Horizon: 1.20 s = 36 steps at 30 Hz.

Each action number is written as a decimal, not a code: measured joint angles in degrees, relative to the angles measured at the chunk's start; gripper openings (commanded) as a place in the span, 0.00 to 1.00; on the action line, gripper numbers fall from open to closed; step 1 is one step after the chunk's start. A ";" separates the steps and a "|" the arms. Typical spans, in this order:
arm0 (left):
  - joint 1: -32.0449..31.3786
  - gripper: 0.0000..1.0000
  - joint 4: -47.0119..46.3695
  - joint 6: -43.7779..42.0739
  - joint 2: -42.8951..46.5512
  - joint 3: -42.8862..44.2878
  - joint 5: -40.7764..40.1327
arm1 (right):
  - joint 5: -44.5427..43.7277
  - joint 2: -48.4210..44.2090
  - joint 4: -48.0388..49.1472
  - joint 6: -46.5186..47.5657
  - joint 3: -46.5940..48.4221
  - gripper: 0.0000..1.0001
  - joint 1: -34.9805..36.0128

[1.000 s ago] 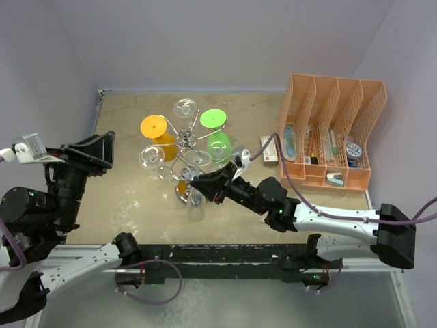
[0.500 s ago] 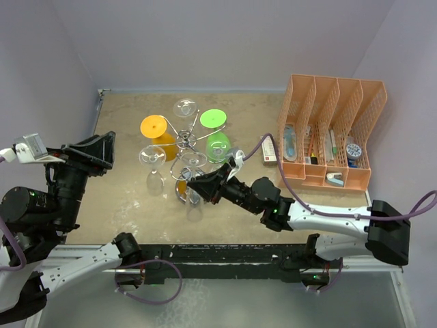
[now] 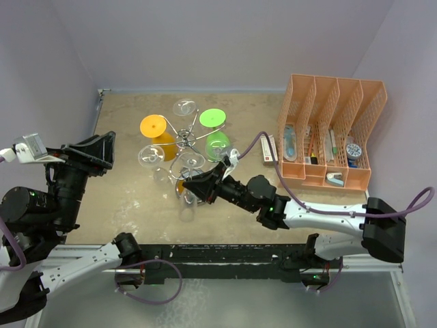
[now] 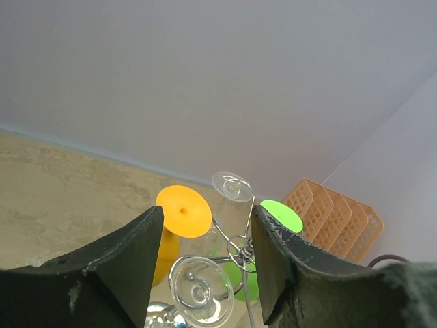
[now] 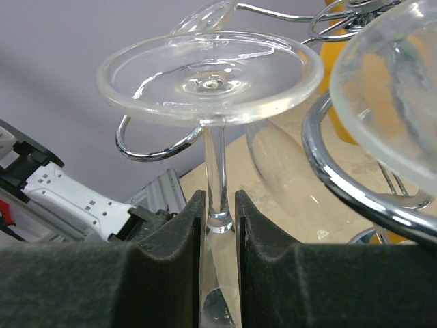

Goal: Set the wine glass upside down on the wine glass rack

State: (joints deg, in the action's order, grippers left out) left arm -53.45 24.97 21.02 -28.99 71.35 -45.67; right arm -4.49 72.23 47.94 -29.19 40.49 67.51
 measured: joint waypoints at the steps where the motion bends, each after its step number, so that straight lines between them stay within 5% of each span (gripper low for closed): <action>1: 0.00 0.52 0.00 0.00 0.00 0.00 0.00 | 0.13 0.13 0.00 0.00 0.07 0.00 0.00; 36: 0.00 0.52 0.42 0.94 0.00 0.00 0.02 | -7.30 2.49 -13.11 -2.80 7.28 0.00 0.35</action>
State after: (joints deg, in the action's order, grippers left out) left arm -53.45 25.39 21.96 -28.99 71.35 -45.65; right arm -11.79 74.72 34.83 -31.99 47.77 67.85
